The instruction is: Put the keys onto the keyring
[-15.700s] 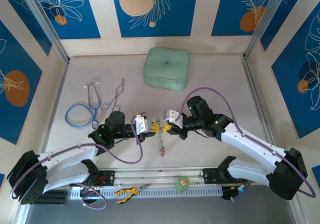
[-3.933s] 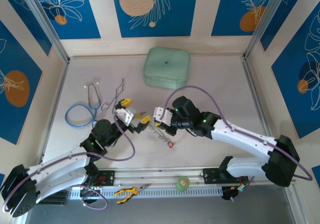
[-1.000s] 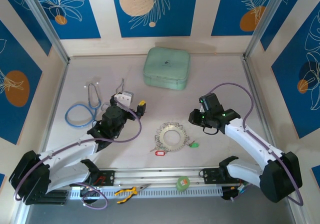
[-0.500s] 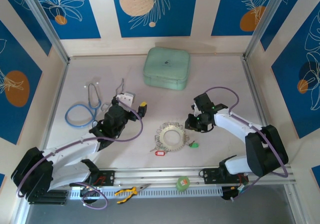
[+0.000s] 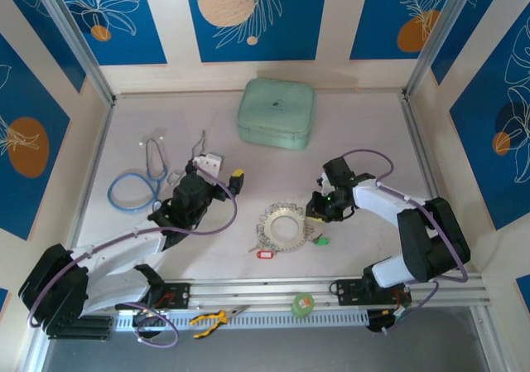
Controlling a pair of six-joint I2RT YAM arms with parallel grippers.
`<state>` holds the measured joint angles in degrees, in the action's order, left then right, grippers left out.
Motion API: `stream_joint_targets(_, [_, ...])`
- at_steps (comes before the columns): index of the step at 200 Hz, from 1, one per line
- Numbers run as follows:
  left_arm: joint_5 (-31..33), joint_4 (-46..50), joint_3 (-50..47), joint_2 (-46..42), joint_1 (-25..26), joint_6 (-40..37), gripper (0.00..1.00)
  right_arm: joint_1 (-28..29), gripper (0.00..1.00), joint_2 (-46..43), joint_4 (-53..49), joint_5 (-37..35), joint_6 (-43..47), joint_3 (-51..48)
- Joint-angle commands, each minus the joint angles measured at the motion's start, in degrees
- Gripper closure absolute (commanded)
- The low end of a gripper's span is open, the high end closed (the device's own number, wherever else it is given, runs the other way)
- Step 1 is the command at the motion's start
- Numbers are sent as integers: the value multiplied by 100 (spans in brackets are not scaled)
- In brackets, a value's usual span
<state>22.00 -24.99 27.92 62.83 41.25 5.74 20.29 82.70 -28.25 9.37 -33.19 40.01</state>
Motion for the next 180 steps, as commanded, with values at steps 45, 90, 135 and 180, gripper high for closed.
stream_joint_targets(45, [-135,29,264,54,-64,103,0,-94,82,281,278,489,84,-143])
stream_joint_targets(90, [-154,56,301,80,-66,112,0,-130,87,310,363,584,68,-194])
stream_joint_targets(135, [-179,47,339,116,-66,112,0,-121,94,82,482,875,78,-182])
stream_joint_targets(180, [-200,54,331,98,-67,121,1,-131,96,-333,463,668,100,-175])
